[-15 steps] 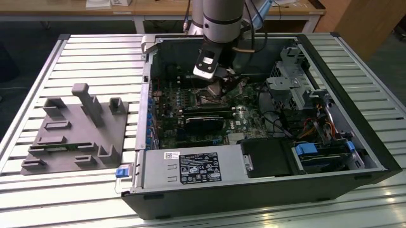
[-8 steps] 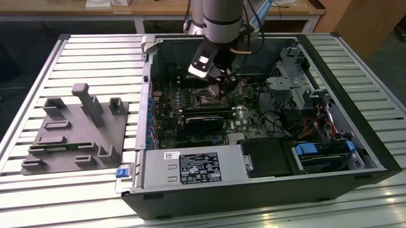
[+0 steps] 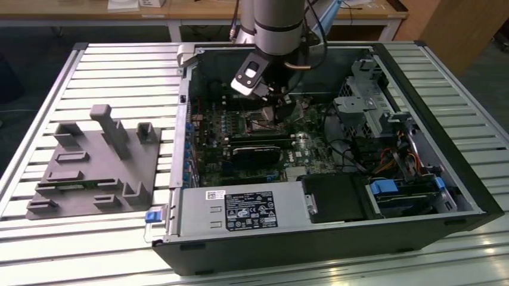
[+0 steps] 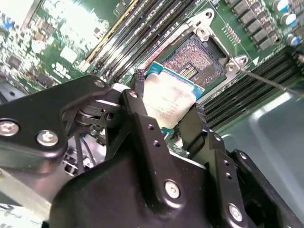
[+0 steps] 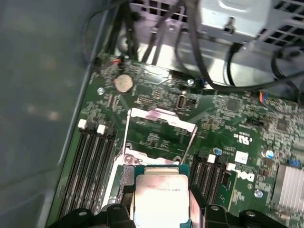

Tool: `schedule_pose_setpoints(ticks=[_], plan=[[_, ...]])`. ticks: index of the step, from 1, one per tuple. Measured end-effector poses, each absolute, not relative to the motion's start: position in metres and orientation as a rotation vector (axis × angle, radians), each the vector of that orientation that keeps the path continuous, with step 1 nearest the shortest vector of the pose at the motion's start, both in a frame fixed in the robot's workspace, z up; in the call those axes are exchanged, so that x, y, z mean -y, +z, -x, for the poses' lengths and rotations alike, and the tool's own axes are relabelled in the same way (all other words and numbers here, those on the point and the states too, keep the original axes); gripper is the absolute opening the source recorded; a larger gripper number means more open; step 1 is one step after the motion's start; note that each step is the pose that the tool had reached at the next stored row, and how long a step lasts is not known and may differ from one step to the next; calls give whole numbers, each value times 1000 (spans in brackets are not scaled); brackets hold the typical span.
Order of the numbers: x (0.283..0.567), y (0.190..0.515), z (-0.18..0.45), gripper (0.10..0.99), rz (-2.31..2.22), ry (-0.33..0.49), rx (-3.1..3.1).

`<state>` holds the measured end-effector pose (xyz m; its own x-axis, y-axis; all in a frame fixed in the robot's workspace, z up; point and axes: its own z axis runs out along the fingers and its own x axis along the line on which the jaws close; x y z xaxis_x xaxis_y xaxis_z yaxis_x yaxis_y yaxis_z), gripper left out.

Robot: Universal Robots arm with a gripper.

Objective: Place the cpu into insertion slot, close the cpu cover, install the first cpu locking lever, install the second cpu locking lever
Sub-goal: 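Place the cpu into insertion slot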

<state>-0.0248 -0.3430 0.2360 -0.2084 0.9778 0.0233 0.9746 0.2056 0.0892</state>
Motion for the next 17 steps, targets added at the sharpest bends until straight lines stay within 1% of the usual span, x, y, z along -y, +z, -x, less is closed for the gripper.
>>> schedule_pose_setpoints(ticks=[12,17], plan=[[343,233,25,541,-2128,122,-2245],[340,232,25,541,-2111,76,-2224]])
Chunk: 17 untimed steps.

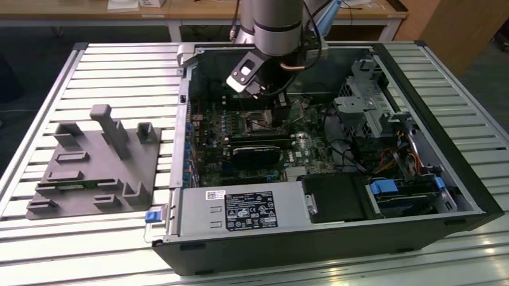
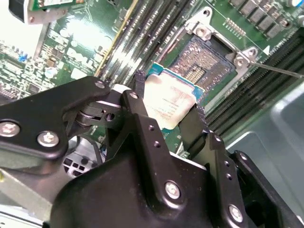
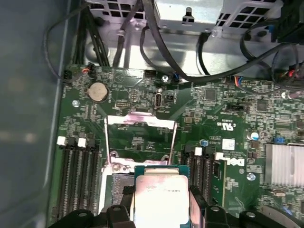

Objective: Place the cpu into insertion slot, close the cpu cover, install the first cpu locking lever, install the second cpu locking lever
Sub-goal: 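Place the cpu into insertion slot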

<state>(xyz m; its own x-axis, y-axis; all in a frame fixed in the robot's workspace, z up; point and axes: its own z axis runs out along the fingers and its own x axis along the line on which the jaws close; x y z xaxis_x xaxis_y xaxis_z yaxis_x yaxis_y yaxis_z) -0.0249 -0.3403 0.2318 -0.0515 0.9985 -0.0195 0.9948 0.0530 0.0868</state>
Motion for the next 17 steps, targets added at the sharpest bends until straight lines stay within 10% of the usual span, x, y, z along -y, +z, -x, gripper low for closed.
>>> schedule_pose_setpoints(ticks=[17], plan=[[325,223,30,541,-2151,75,-2188]])
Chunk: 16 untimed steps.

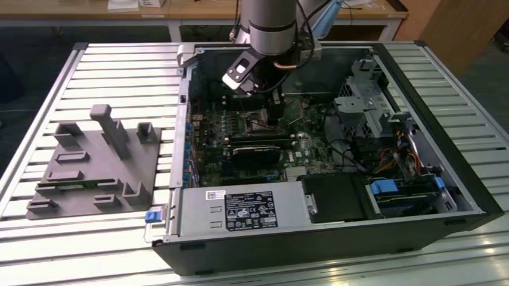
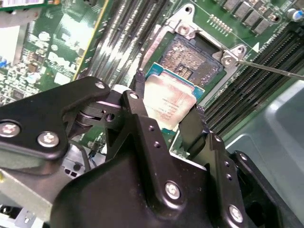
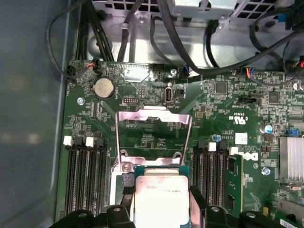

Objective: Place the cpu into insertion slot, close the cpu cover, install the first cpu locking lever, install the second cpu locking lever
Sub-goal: 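Place the cpu into insertion slot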

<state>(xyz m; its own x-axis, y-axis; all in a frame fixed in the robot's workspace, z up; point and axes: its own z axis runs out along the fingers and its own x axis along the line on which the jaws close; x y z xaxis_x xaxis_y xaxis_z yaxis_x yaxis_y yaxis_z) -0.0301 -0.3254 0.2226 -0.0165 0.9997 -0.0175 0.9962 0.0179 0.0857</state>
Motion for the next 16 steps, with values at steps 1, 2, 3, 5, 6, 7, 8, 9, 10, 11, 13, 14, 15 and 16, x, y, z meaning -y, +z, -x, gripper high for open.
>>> schedule_pose_setpoints(ticks=[1,2,3,5,6,7,8,9,10,11,13,14,15,16], plan=[[325,222,31,541,-2155,82,-2189],[325,222,31,541,-2160,87,-2190],[325,222,32,541,-2166,91,-2187],[325,221,32,541,-2179,93,-2175],[325,221,32,541,-2187,92,-2166],[325,221,33,541,-2195,92,-2159],[325,221,34,541,-2200,92,-2153],[325,220,35,541,-2204,91,-2149],[325,220,36,541,-2207,92,-2146],[325,220,37,541,-2210,92,-2143],[325,219,39,541,-2215,97,-2142],[325,219,41,541,-2218,102,-2143],[325,219,42,541,-2222,108,-2145],[325,218,43,541,-2226,115,-2147]])
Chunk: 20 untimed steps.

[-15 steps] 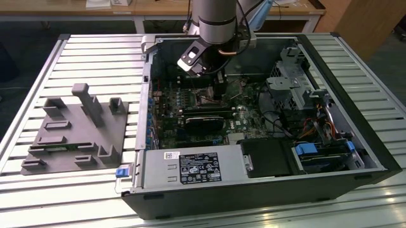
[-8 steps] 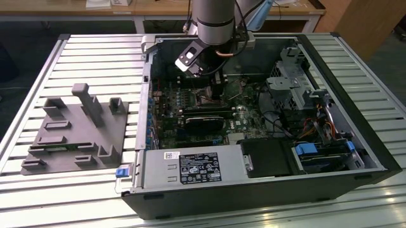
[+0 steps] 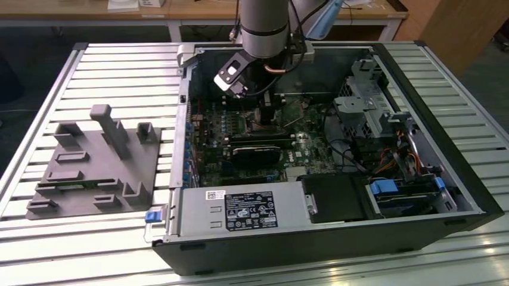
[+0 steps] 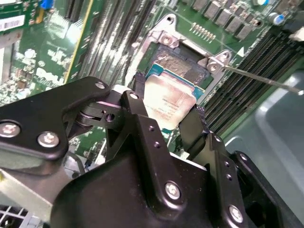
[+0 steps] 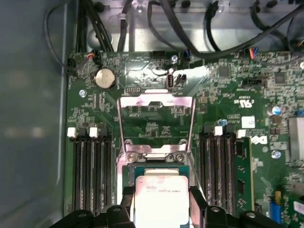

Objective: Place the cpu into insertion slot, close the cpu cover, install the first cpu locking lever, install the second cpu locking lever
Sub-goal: 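Place the cpu into insertion slot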

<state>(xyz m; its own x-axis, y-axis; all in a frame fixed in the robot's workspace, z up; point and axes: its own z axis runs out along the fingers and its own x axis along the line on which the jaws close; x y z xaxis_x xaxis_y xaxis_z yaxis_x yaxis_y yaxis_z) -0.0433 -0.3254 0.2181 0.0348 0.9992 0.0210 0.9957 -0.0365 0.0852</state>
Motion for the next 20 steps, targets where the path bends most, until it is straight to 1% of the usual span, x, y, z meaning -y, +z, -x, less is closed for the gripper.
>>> schedule_pose_setpoints(ticks=[5,20], plan=[[325,214,47,541,-2235,136,-2155],[325,203,47,541,-2239,133,-2150]])
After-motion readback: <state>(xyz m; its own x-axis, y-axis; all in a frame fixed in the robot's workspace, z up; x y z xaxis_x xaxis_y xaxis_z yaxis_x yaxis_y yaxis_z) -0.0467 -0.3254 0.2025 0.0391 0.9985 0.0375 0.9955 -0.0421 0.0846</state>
